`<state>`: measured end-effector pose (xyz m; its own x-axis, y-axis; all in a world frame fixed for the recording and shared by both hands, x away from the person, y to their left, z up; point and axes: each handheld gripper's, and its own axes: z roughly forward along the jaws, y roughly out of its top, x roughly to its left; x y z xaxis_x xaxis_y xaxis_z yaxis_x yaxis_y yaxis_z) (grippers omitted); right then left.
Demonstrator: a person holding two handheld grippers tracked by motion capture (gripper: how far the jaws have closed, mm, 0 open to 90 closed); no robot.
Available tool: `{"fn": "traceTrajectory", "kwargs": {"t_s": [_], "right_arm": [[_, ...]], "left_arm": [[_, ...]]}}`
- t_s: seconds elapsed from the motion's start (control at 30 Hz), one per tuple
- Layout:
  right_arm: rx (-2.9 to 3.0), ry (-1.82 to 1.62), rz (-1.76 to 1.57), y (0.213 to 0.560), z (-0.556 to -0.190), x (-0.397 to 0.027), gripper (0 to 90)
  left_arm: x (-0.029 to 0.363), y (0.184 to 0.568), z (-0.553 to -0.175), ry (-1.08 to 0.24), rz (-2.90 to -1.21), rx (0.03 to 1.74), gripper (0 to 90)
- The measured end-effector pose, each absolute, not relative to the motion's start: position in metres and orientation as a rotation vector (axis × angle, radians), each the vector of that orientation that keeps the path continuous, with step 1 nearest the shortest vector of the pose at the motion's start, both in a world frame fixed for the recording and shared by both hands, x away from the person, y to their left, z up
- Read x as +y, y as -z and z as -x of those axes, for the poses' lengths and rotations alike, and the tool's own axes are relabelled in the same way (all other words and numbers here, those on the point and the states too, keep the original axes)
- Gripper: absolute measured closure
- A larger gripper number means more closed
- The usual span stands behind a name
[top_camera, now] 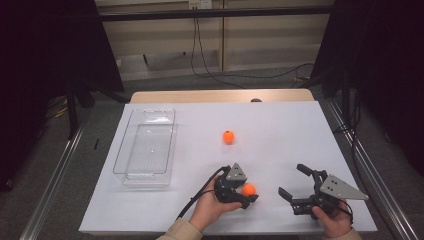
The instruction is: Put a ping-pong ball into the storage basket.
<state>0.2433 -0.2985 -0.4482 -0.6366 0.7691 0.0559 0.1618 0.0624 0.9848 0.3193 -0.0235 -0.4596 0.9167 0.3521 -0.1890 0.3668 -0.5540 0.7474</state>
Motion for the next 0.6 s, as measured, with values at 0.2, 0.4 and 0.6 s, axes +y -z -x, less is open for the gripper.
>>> {"fn": "traceTrajectory", "kwargs": {"t_s": [0.2,0.4,0.6], "right_arm": [[1.851,-1.613,-0.926,0.4481,-0.2432,-0.2984,0.7],[1.851,-1.614,-0.92,0.4477,-0.2433,-0.2988,0.8],[1.85,-1.614,-0.919,0.4478,-0.2432,-0.2986,0.8]], "left_arm": [[-0.024,0.4595,-0.3185,0.015,-2.21,0.507,35.6],[-0.0246,0.4594,-0.3173,0.004,-2.212,0.501,41.6],[-0.0249,0.4592,-0.3157,0.007,-2.209,0.501,45.7]]}}
